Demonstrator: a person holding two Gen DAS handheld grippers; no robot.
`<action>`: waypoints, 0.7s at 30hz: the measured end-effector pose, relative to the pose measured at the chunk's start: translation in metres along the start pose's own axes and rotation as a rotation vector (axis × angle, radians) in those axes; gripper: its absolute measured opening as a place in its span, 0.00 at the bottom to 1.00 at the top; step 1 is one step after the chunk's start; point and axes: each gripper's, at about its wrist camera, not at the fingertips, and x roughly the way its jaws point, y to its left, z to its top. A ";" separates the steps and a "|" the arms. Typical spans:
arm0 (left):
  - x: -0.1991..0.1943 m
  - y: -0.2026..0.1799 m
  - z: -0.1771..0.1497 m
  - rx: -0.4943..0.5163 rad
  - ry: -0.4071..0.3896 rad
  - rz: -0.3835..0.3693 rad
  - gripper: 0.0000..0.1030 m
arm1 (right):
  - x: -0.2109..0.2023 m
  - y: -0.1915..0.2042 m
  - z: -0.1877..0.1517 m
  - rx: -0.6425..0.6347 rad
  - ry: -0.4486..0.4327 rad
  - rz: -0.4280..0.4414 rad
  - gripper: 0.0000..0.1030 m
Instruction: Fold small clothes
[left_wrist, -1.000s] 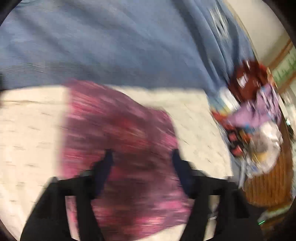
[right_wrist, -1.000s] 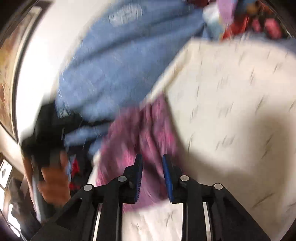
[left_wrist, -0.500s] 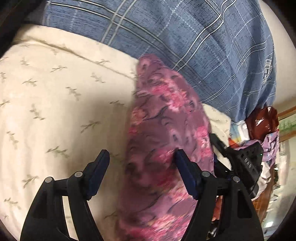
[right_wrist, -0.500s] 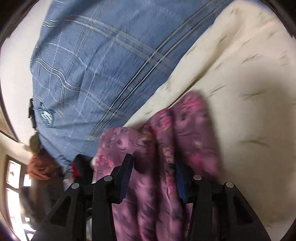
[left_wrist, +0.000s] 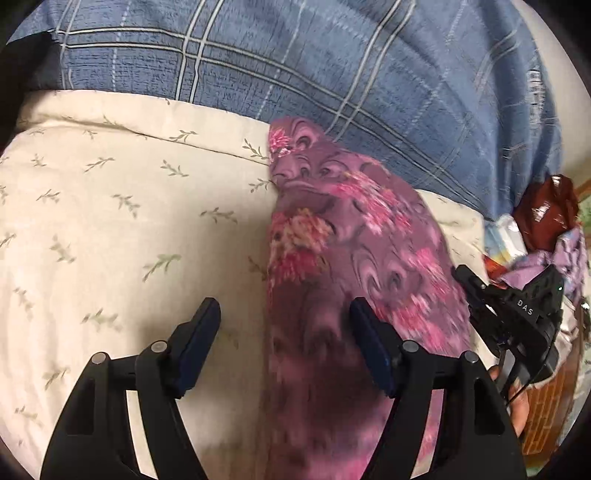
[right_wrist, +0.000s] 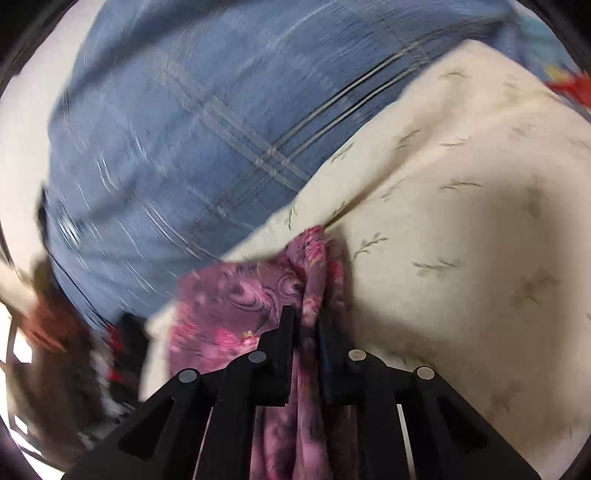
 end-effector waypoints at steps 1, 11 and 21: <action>-0.010 0.001 -0.006 0.003 0.001 -0.023 0.70 | -0.013 -0.004 -0.003 0.017 -0.001 0.031 0.20; -0.060 0.005 -0.112 -0.088 0.061 -0.245 0.70 | -0.070 -0.020 -0.100 -0.004 0.105 0.105 0.46; -0.031 0.017 -0.113 -0.219 0.066 -0.147 0.39 | -0.084 0.021 -0.116 -0.128 0.035 0.053 0.15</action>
